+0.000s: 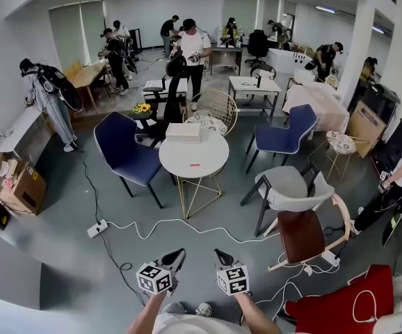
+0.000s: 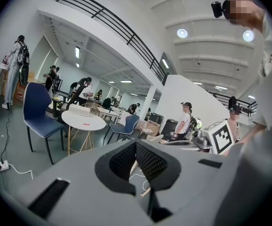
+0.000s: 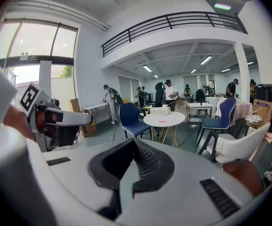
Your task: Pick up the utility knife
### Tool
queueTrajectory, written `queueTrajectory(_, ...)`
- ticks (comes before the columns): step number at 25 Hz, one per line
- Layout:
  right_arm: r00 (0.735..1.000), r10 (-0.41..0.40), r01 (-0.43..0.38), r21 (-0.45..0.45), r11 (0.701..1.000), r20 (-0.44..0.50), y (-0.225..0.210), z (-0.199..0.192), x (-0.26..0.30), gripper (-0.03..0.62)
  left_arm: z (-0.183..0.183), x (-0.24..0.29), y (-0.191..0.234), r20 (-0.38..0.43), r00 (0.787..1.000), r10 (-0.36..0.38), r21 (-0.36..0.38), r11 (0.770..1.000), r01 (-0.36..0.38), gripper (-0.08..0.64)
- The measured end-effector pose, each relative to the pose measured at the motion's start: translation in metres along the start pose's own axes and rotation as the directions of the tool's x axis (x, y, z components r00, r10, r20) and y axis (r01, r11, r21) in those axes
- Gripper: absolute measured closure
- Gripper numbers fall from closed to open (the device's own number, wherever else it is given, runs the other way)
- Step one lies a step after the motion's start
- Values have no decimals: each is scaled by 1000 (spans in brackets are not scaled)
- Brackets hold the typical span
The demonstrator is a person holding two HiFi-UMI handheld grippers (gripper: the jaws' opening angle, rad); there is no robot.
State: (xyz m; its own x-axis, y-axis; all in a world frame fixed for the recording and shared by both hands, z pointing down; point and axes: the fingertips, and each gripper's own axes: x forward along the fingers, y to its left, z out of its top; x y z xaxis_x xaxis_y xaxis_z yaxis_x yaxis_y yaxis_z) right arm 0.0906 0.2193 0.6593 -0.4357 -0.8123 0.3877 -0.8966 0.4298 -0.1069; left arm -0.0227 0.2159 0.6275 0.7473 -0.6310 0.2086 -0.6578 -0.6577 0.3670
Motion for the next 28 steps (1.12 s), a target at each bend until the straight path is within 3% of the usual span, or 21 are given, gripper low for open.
queueTrajectory(16,1000,3,-3,-38,999,19,-28,9,17,575,-3,37,6,2,1000,4,-20,1000,-4,548)
queueTrajectory(28,1000,13,-14,-61,998,-17,-48,20,66,575,7,73,49,15,1000,3,-55,998,-2,548)
